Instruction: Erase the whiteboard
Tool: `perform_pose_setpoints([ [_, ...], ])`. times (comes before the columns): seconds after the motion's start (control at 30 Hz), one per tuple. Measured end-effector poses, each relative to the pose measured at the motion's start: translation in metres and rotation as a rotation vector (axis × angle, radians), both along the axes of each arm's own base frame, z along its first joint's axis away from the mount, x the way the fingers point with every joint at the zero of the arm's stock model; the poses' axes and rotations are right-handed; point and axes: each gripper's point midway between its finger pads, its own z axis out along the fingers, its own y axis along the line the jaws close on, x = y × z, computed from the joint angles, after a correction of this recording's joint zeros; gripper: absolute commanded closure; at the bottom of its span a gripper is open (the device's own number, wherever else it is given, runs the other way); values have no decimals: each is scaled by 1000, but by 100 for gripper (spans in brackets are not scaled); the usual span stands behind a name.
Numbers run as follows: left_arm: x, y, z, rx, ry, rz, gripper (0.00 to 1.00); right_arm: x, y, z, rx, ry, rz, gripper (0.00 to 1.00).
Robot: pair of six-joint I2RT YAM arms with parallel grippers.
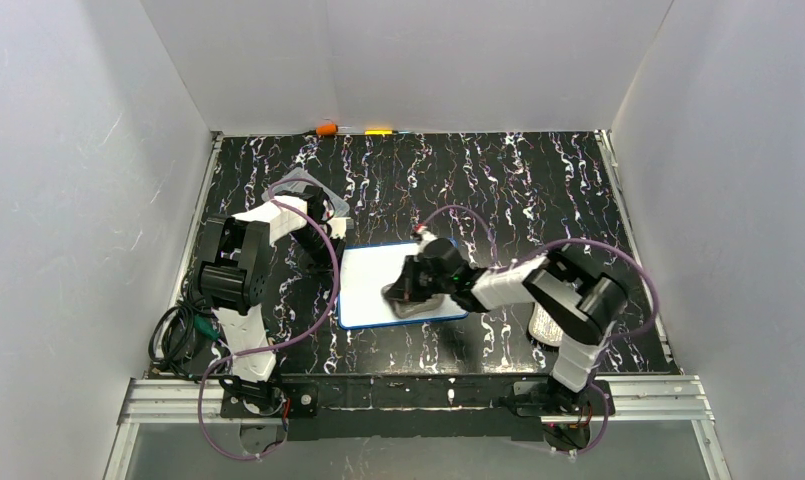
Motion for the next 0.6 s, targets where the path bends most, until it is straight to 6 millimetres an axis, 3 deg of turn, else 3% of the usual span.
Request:
perform_pose_setpoints([
  [0.1,0,0,0,0,0,0,100,-11,38,1,19,-16,75,99],
  [0.17,0,0,0,0,0,0,100,-12,42,2,18,-26,77,99],
  [0.23,0,0,0,0,0,0,100,-11,33,2,17,-24,63,99],
  [0.3,0,0,0,0,0,-1,100,-9,6,2,5,-12,29,99],
  [0.47,0,0,0,1,-1,-3,100,21,-99,1,-76,-1,-193,99],
  [0.53,0,0,0,1,-1,-4,100,23,-116,0,-105,-7,-225,99],
  [0.6,0,0,0,0,-1,-4,100,23,-118,-1,-115,-16,-219,99],
])
